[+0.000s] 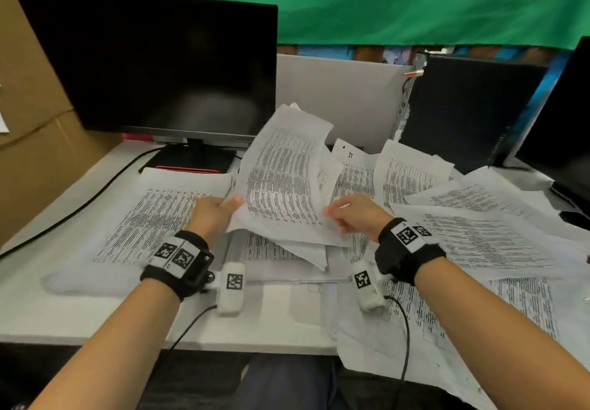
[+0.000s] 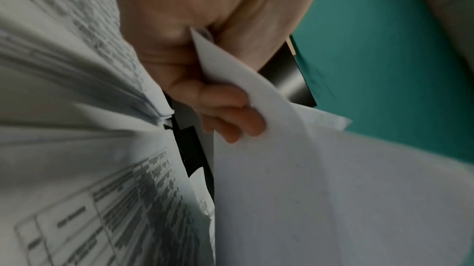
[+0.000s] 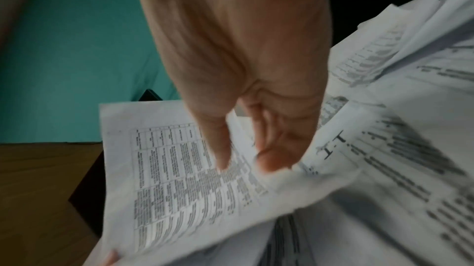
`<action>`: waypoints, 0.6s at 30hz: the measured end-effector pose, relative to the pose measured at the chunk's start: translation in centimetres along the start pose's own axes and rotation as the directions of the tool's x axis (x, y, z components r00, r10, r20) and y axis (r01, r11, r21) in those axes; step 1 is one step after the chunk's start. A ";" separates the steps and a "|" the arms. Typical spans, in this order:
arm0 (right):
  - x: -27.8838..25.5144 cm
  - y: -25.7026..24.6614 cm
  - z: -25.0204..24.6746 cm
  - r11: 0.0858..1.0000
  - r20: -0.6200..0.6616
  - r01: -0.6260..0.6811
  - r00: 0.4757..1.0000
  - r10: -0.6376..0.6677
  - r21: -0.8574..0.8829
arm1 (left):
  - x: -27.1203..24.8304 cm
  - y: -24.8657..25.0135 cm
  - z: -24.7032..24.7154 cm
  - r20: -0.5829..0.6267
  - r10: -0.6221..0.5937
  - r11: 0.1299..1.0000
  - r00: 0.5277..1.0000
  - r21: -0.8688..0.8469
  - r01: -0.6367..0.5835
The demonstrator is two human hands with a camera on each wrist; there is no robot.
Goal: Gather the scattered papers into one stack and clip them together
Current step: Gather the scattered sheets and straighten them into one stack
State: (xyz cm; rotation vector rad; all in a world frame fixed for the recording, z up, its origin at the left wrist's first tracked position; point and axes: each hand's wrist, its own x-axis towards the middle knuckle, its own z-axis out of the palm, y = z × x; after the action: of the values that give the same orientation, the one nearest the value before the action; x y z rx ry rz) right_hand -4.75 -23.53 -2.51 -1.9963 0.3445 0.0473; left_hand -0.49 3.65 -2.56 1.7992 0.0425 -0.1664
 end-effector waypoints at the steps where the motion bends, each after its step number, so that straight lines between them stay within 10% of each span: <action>1: 0.7 0.3 0.0 0.996 -0.094 0.009 0.995 -0.017 -0.086 | -0.1 -0.1 0.1 0.003 -0.025 1.000 1.000 -0.017 0.025; 9: 0.6 -0.8 -0.4 0.986 -0.011 -0.157 0.988 0.156 -0.058 | -0.8 -0.5 0.8 -0.037 -0.121 0.989 0.992 -0.093 0.117; 13: 1.0 -0.6 -1.6 0.933 -0.154 -0.155 0.965 0.214 0.325 | -1.2 -0.7 1.3 -0.073 -0.101 0.992 0.992 0.065 0.106; 18: -0.2 0.6 -1.6 0.845 0.061 -0.242 0.968 0.243 0.476 | -1.3 -1.1 2.0 -0.030 -0.106 0.979 0.994 0.173 0.110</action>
State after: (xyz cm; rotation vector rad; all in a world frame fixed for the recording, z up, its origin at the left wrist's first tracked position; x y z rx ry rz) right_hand -5.30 -25.19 -2.29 -1.4488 0.5536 0.1094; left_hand -2.06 2.01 -3.85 1.9751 0.1449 -0.2352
